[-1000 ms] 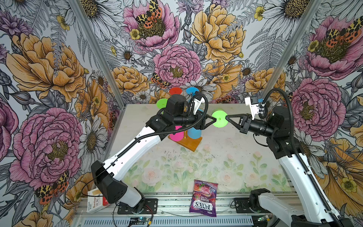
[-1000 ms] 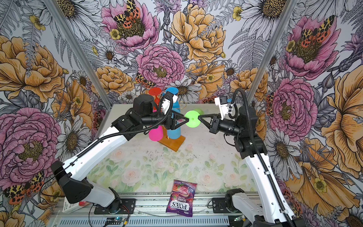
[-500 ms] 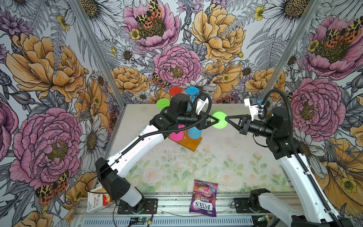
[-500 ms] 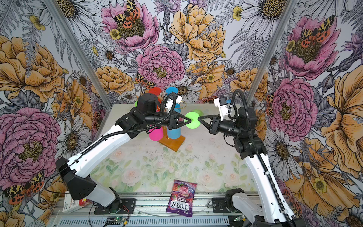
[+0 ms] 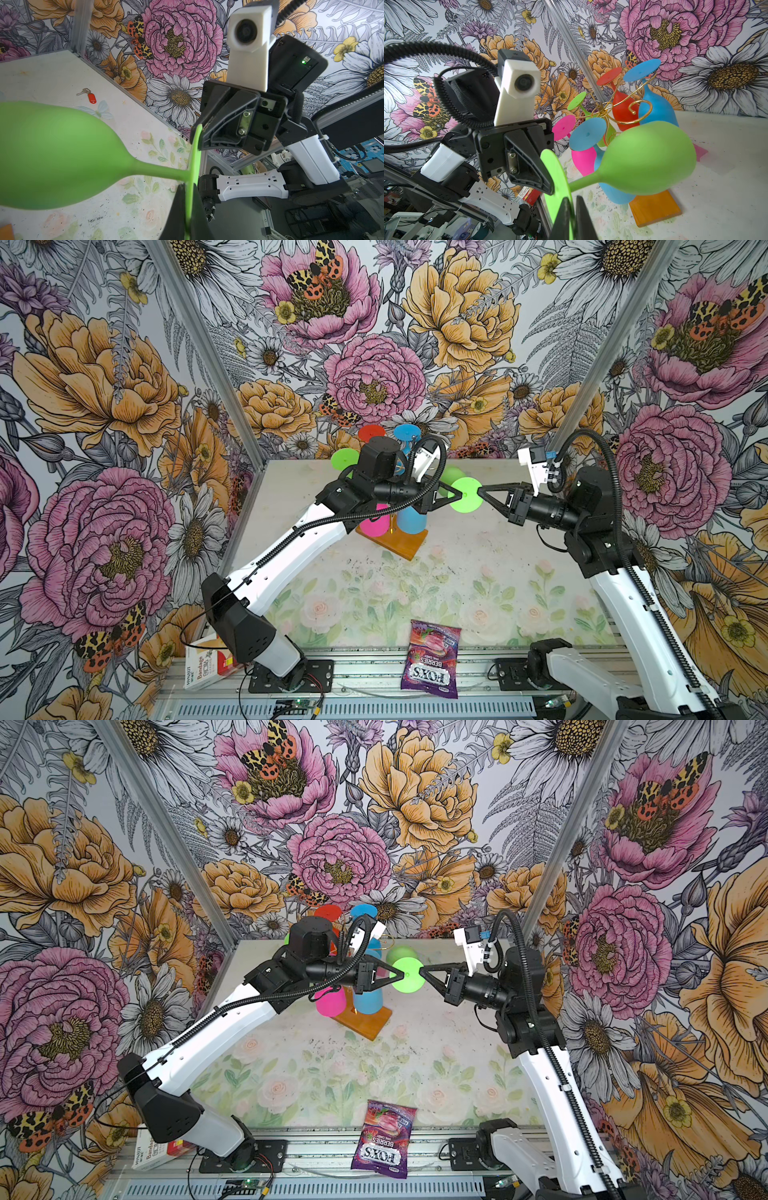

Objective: Take the wine glass off the wine glass rack
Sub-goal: Pick up the wine glass from the wine glass rack.

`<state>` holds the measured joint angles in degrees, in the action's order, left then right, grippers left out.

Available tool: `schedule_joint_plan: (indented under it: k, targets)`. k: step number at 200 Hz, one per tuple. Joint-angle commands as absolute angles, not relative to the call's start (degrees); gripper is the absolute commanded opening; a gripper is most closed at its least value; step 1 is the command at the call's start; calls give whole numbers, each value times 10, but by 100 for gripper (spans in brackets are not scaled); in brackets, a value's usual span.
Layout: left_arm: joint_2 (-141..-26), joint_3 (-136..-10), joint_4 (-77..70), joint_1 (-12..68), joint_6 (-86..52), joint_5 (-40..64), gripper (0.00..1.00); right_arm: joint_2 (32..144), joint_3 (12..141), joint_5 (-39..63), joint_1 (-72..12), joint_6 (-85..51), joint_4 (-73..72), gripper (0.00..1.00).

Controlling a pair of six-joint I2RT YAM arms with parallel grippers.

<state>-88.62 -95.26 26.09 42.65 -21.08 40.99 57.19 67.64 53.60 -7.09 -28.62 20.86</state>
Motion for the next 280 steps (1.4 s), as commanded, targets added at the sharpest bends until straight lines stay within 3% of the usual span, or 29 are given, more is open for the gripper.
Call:
schedule_joint_plan:
  k: [1,20,109,164,280]
  targets:
    - [-888,-958,240,432,-208,435,0,569,682,521,-61,-298,202,25]
    - [-888,-953,240,432,-207,436,0,573,692,510,-52,-307,203,35]
    - [-877,-924,240,454,-153,478,0,610,712,443,5,-371,208,51]
    - [-861,-897,240,466,-119,479,0,656,725,392,30,-369,240,55]
    - [-821,-827,240,537,58,303,0,675,758,170,26,-260,416,58]
